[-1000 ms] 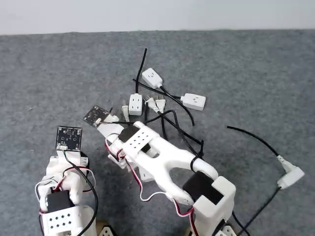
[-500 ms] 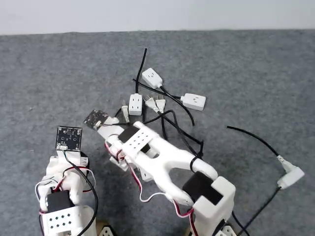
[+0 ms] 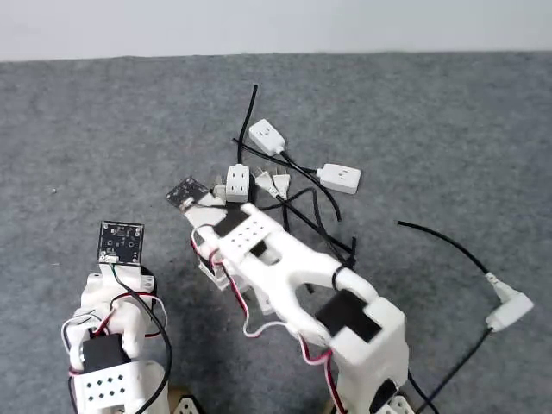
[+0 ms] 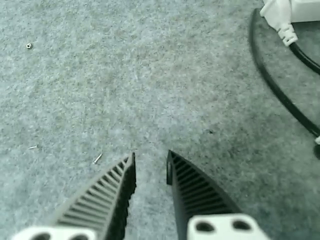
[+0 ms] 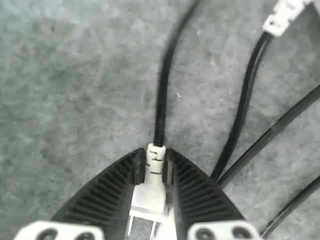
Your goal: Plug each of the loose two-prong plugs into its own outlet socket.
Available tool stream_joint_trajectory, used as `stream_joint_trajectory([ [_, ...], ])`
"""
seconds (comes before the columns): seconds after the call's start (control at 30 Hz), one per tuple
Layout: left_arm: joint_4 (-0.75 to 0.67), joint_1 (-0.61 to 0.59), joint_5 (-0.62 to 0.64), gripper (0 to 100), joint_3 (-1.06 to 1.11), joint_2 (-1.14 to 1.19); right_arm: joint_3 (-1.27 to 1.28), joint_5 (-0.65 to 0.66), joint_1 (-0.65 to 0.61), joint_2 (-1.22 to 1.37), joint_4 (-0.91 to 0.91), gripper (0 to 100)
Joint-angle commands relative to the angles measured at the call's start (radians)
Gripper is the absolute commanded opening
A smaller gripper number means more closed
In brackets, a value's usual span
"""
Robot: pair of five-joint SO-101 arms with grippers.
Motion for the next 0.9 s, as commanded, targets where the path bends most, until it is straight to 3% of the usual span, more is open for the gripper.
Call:
stream_joint_trajectory([
  [0.0, -0.005, -0.003, 0.003, 10, -0.030, -0.014, -0.147, -0.038, 0.018, 0.051, 0.102, 6.1],
  [0.13, -0.005, -0.003, 0.002, 10, -0.030, -0.014, -0.196, -0.074, 0.016, 0.062, 0.151, 13.2],
  [0.33, -0.005, -0.003, 0.002, 10, -0.030, -0.014, -0.193, -0.051, 0.012, 0.071, 0.151, 13.1],
  [0.47, -0.005, -0.003, 0.002, 10, -0.030, -0.014, -0.166, -0.008, -0.012, 0.084, 0.120, 0.3],
  [0.87, 0.006, 0.020, 0.009, 10, -0.036, -0.009, -0.147, -0.011, -0.007, -0.044, 0.188, 0.8],
])
